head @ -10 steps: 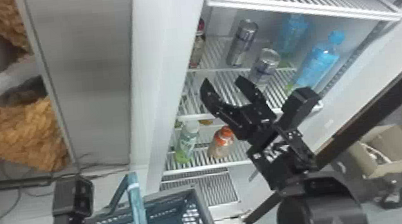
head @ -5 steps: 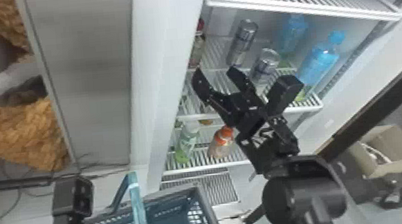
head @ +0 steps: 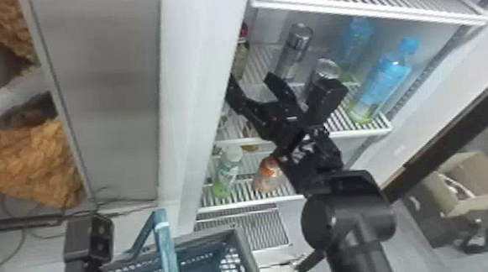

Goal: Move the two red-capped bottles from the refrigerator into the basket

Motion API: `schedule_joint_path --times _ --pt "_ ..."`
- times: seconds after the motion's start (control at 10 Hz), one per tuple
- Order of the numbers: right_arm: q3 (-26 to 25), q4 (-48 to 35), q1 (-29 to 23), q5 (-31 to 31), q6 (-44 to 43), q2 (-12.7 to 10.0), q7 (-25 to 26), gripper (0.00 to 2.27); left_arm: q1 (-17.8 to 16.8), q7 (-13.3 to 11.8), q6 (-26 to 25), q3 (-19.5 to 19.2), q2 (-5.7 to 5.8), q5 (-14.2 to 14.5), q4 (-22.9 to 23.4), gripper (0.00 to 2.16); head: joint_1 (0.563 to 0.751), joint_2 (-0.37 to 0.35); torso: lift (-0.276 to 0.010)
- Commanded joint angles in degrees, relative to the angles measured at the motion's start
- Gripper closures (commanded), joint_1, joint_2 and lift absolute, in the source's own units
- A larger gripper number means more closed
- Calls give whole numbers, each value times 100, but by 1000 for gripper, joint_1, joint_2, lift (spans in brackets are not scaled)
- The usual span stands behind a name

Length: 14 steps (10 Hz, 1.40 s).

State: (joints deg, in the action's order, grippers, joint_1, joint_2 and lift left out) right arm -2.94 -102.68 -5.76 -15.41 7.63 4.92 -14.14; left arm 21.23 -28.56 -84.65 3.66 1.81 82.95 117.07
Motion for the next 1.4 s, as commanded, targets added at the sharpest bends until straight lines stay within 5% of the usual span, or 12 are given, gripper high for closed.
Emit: schedule_joint_path --times 0.0,1.3 --pt "122 221 211 10 -18 0 78 107 0 0 0 0 4 0 0 1205 695 -350 0" --pt "271 1163 1111 90 -60 -17 430 107 -14 0 28 0 39 35 -14 1205 695 -350 0"
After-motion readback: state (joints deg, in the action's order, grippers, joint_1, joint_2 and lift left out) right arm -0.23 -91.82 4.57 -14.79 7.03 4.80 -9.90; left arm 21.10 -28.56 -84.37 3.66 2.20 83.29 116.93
